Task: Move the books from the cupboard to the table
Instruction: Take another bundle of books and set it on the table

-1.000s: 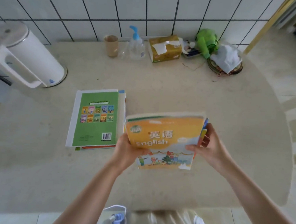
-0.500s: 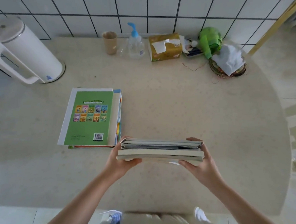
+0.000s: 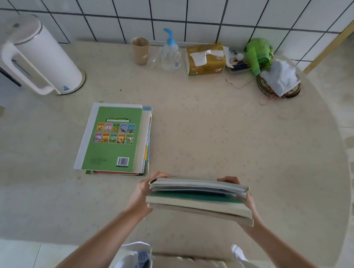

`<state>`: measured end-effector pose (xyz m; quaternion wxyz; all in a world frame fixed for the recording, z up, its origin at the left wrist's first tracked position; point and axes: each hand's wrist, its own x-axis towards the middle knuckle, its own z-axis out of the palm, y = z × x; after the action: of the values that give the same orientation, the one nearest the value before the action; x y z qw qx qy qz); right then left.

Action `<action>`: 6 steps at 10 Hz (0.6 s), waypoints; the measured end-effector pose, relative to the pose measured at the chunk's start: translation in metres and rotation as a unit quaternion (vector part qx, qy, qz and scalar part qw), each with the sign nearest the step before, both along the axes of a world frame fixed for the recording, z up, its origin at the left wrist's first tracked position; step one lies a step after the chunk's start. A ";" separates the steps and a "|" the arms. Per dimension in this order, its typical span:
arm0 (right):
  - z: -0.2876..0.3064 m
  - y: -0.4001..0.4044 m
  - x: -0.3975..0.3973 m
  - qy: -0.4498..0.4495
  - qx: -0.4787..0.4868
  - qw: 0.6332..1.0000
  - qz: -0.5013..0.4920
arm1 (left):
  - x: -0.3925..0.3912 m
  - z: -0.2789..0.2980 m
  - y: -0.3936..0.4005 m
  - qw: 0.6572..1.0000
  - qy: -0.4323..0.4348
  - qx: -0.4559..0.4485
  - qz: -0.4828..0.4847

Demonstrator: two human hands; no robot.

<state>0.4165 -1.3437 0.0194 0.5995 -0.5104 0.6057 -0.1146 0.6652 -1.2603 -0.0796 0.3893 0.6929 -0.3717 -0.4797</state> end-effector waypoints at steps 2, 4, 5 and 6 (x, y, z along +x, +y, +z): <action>-0.086 -0.020 -0.021 0.076 -0.153 0.982 0.085 | 0.013 0.006 -0.002 0.995 -0.091 -0.014 -0.042; -0.034 -0.039 0.014 -0.041 -0.147 0.985 0.083 | 0.039 0.054 0.002 0.993 -0.119 -0.018 -0.007; -0.006 -0.045 0.045 -0.113 -0.122 0.981 0.097 | 0.056 0.076 0.005 0.995 -0.063 -0.029 0.066; 0.009 -0.054 0.079 -0.153 -0.035 0.981 0.113 | 0.076 0.093 0.007 0.992 0.015 -0.056 0.110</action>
<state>0.4951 -1.3980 0.0282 0.6760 -0.5725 0.4410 -0.1440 0.7415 -1.2537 0.0133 0.4831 0.6996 -0.3140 -0.4226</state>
